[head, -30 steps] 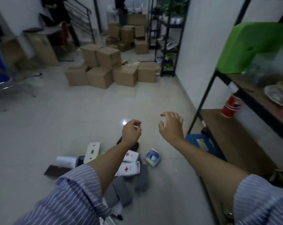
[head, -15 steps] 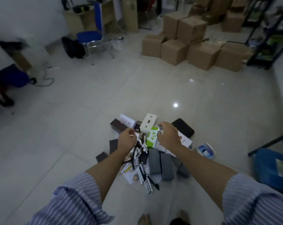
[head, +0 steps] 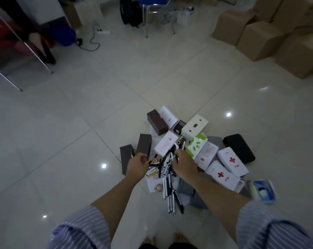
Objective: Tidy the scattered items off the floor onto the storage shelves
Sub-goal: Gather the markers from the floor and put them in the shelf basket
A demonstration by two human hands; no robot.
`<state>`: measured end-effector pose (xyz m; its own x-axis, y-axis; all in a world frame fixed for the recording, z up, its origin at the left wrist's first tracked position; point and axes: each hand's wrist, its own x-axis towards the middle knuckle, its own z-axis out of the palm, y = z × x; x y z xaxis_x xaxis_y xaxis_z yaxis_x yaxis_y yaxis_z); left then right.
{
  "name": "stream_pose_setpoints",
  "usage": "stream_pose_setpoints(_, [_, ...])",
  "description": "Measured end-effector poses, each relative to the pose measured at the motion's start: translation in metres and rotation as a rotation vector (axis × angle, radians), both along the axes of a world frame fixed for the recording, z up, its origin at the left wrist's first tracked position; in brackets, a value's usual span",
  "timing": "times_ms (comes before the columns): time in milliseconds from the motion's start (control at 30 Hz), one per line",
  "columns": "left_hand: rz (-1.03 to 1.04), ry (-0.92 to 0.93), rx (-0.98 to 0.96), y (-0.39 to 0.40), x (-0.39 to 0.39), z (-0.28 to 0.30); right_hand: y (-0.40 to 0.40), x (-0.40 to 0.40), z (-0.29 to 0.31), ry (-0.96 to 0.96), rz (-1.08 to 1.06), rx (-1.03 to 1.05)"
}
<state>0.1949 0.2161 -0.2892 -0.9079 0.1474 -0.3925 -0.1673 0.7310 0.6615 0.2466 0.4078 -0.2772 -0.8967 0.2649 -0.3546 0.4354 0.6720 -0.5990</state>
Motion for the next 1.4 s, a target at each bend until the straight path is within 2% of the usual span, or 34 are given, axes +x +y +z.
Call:
stream_pose_setpoints(67, [0.025,-0.030,0.007,-0.002,-0.005,-0.036,-0.005,-0.007,-0.036,-0.025,-0.036,-0.027])
stream_pose_setpoints(200, [0.067,-0.067,0.007,-0.002,-0.015,-0.149,-0.016,-0.020,-0.149,-0.070,-0.096,-0.124])
stream_pose_setpoints(367, [0.103,-0.126,0.006,0.007,-0.023,-0.284,-0.013,-0.034,-0.284,-0.121,-0.112,-0.143])
stream_pose_setpoints(633, [0.005,-0.066,-0.044,0.024,-0.056,-0.446,0.007,-0.072,-0.450,-0.086,-0.114,-0.130])
stream_pose_setpoints(800, [-0.060,-0.030,-0.025,0.035,-0.068,-0.496,0.013,-0.071,-0.505,-0.053,-0.139,-0.127])
stream_pose_setpoints(1067, [-0.390,-0.137,-0.239,0.058,-0.044,-0.541,0.014,-0.048,-0.554,-0.147,-0.158,0.065])
stream_pose_setpoints(1233, [-0.419,-0.162,-0.343,0.074,-0.025,-0.553,0.013,-0.029,-0.579,-0.187,-0.178,0.062])
stream_pose_setpoints(1400, [-0.450,-0.150,-0.358,0.078,-0.012,-0.564,0.011,-0.024,-0.577,-0.203,-0.226,0.017])
